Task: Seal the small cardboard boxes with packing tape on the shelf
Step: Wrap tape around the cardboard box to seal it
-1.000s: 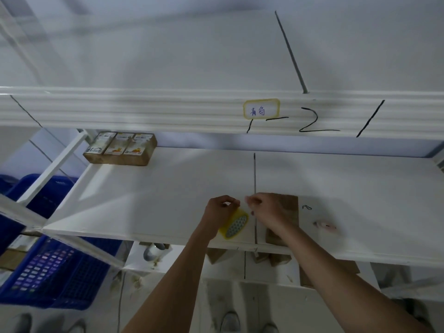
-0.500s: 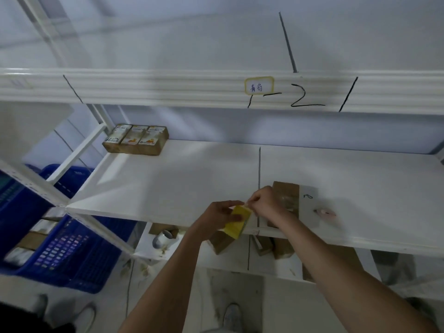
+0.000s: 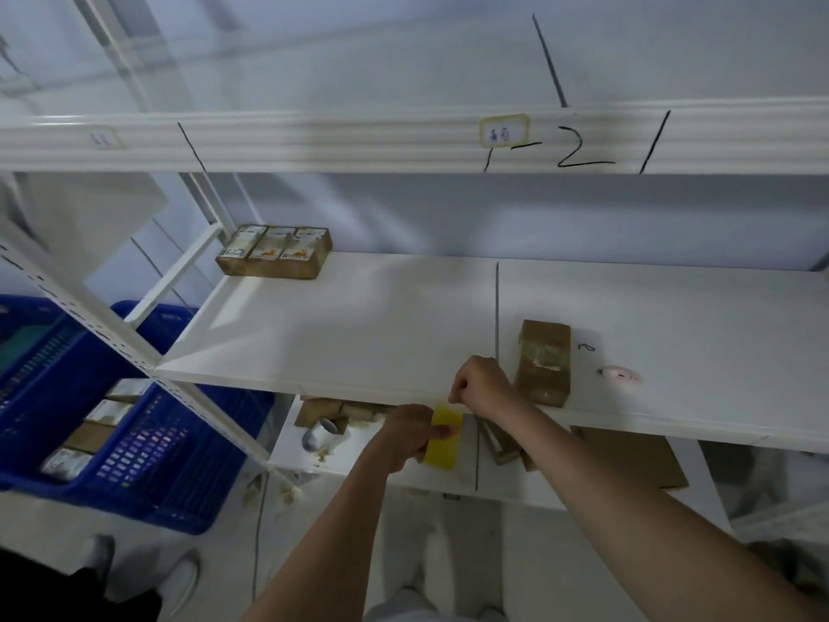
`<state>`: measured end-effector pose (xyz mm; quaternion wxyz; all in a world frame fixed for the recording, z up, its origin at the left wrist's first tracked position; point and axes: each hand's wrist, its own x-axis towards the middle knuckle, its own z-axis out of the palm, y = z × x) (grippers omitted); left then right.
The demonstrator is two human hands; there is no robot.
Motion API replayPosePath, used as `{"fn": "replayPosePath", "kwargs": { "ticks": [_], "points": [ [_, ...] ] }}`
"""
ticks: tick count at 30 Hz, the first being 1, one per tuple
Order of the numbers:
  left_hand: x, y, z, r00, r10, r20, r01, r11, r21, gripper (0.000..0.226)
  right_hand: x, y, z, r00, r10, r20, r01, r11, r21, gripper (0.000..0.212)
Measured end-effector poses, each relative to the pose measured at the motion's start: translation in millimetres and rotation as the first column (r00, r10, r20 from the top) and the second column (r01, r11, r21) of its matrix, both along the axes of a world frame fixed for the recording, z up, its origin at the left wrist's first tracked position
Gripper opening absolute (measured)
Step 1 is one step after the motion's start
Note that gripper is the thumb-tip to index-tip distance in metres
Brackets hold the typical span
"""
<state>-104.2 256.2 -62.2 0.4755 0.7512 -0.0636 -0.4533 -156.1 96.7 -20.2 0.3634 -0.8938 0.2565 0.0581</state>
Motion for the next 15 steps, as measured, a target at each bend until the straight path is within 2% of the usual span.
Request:
{"fn": "replayPosePath", "kwargs": {
  "ticks": [2, 7, 10, 13, 15],
  "points": [
    [5, 6, -4, 0.999, 0.015, -0.03, -0.015, 1.0, 0.001, 0.075, 6, 8, -5, 1.0, -0.021, 0.004, 0.021, 1.0, -0.002, 0.003],
    [24, 11, -19, 0.986, 0.156, -0.067, -0.147, 0.981, 0.126, 0.057, 30, 24, -7, 0.998, -0.056, -0.032, 0.055, 0.998, -0.019, 0.009],
    [31, 8, -24, 0.981, 0.181, -0.074, -0.171, 0.978, 0.118, 0.056, 45, 25, -9, 0.996, -0.071, -0.058, 0.068, 0.997, -0.043, 0.017],
    [34, 7, -30, 0.982, 0.179, -0.066, -0.173, 0.98, 0.095, 0.029, 55, 27, -16, 0.995, -0.059, -0.086, 0.05, 0.993, -0.105, 0.021],
    [40, 3, -39, 0.981, 0.181, -0.072, -0.175, 0.98, 0.092, 0.028, 61, 29, -22, 0.995, -0.059, -0.078, 0.047, 0.989, -0.143, 0.023]
  ]
}}
